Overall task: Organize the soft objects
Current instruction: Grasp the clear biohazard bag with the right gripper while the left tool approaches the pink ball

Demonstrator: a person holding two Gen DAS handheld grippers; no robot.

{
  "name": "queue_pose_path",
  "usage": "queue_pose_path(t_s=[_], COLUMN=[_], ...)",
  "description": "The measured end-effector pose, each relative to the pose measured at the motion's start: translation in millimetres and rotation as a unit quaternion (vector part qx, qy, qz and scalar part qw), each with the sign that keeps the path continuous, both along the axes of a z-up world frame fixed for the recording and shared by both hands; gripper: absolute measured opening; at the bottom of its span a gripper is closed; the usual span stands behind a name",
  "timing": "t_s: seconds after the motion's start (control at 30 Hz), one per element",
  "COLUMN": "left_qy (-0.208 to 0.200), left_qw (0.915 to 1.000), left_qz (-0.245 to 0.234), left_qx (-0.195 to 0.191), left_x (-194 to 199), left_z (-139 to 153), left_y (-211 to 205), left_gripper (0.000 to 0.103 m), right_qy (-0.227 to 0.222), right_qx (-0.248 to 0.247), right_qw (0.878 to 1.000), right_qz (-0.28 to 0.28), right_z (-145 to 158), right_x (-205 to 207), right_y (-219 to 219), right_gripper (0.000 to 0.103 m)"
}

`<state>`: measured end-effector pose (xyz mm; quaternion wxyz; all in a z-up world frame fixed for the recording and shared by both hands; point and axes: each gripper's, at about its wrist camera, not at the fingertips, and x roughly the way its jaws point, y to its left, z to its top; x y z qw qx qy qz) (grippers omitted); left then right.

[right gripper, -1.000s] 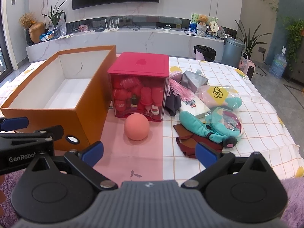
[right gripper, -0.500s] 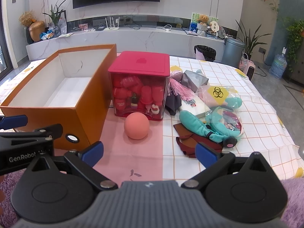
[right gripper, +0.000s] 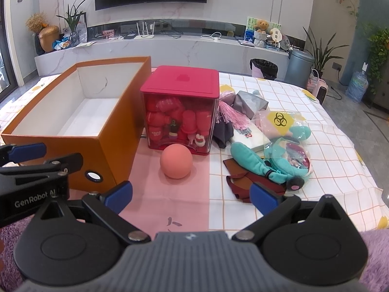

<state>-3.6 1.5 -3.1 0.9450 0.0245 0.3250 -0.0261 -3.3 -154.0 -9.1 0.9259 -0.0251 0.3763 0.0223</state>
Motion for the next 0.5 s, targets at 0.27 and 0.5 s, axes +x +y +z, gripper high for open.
queue_pose_path(t_s=[0.27, 0.5], left_qy=[-0.008, -0.047], left_qw=[0.9999, 0.9985], left_qz=[0.005, 0.004], left_qx=[-0.004, -0.028], left_x=[0, 4], left_z=[5, 23], left_y=[-2, -4], left_gripper=[0.079, 0.096], right_qy=[-0.005, 0.001], right_qx=[0.014, 0.047], right_qw=[1.000, 0.998], right_qz=[-0.009, -0.028], right_z=[4, 14], right_x=[-1, 3], right_y=[-4, -18], right_gripper=[0.101, 0.101])
